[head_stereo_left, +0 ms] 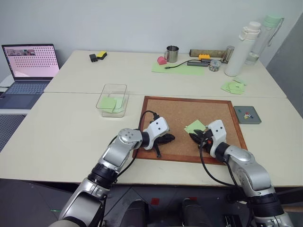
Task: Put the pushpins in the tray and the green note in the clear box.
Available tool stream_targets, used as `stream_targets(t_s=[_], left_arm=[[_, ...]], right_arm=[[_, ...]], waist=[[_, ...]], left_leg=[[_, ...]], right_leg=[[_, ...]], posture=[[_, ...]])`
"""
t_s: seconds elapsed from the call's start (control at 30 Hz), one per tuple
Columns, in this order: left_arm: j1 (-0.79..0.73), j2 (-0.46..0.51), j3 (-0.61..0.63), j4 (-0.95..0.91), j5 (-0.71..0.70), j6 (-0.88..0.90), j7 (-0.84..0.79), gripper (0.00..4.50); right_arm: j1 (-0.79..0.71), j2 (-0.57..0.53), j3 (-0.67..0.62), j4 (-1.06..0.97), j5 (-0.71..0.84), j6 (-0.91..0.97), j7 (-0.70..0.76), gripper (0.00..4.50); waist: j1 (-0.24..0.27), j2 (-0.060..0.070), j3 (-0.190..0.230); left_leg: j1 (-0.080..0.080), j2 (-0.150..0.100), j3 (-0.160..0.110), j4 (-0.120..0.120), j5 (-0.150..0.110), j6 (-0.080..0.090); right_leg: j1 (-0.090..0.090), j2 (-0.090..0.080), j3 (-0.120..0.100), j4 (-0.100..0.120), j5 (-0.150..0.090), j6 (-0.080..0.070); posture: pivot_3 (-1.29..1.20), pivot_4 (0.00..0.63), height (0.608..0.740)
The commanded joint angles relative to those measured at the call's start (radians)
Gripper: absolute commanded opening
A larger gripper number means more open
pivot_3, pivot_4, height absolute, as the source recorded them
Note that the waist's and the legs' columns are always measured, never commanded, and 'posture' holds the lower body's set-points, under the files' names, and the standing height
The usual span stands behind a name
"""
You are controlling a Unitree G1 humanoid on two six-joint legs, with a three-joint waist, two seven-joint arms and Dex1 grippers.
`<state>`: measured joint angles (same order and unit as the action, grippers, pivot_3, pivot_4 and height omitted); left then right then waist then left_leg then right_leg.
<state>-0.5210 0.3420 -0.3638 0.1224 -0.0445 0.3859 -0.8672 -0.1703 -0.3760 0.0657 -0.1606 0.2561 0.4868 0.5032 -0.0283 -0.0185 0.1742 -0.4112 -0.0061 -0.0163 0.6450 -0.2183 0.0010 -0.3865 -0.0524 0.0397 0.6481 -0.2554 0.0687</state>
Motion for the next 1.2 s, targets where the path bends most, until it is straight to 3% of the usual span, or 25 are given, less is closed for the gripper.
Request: stream_targets(t_s=[0.03, 0.1, 0.47, 0.67, 0.9, 1.0, 1.2], left_arm=[[0.022, 0.021, -0.004, 0.027, 0.025, 0.027, 0.011, 0.00], [0.021, 0.020, -0.005, 0.028, 0.026, 0.027, 0.013, 0.00], [0.013, 0.015, -0.009, 0.042, 0.028, 0.020, 0.011, 0.00], [0.013, 0.012, -0.014, 0.041, 0.028, 0.018, 0.009, 0.00], [0.016, 0.020, -0.017, 0.032, 0.028, 0.017, 0.000, 0.00], [0.024, 0.028, -0.017, 0.018, 0.028, 0.023, -0.001, 0.00], [0.055, 0.048, -0.004, -0.026, 0.023, 0.048, 0.008, 0.00]], right_arm=[[-0.003, 0.004, -0.004, -0.016, 0.004, -0.011, 0.010, 0.21], [-0.002, 0.007, -0.008, -0.024, 0.010, -0.012, 0.014, 0.03], [0.002, 0.000, -0.112, -0.194, 0.136, 0.014, 0.029, 0.03], [-0.021, 0.019, -0.211, -0.164, 0.195, 0.034, -0.024, 0.03], [-0.219, -0.087, -0.372, 0.176, 0.079, -0.014, -0.200, 0.03], [-0.306, -0.165, -0.387, 0.409, 0.038, -0.061, -0.198, 0.03], [-0.419, -0.218, -0.377, 0.735, -0.005, -0.185, -0.136, 0.03]], waist=[[0.000, 0.000, 0.000], [0.000, 0.000, 0.000], [0.001, 0.000, 0.000], [0.001, -0.001, -0.001], [0.001, -0.001, -0.001], [0.001, -0.001, -0.001], [-0.006, -0.001, -0.001]], left_leg=[[0.000, 0.000, 0.000, 0.000, 0.000, 0.000], [0.000, 0.000, 0.000, 0.000, 0.000, 0.000], [-0.002, 0.000, 0.000, 0.000, 0.000, 0.000], [-0.002, 0.000, 0.000, 0.000, 0.000, 0.000], [-0.001, -0.001, 0.001, 0.000, 0.000, 0.000], [-0.001, -0.001, 0.002, 0.000, 0.000, 0.000], [0.000, 0.000, 0.003, -0.002, 0.000, 0.000]], right_leg=[[0.000, 0.000, 0.000, 0.000, 0.000, 0.000], [0.000, 0.000, 0.000, 0.000, 0.000, 0.000], [-0.002, 0.000, 0.000, 0.000, 0.000, 0.000], [-0.001, 0.000, 0.000, 0.000, 0.000, 0.000], [-0.001, -0.001, 0.001, 0.000, 0.000, 0.000], [-0.001, -0.001, 0.001, 0.000, 0.000, 0.000], [-0.001, 0.001, 0.002, 0.000, 0.000, 0.000]], posture=[[0.00, 0.150, 0.740], [0.00, 0.150, 0.740], [0.00, 0.150, 0.740], [0.00, 0.150, 0.740], [0.00, 0.150, 0.740], [0.00, 0.150, 0.740], [0.00, 0.150, 0.740]])
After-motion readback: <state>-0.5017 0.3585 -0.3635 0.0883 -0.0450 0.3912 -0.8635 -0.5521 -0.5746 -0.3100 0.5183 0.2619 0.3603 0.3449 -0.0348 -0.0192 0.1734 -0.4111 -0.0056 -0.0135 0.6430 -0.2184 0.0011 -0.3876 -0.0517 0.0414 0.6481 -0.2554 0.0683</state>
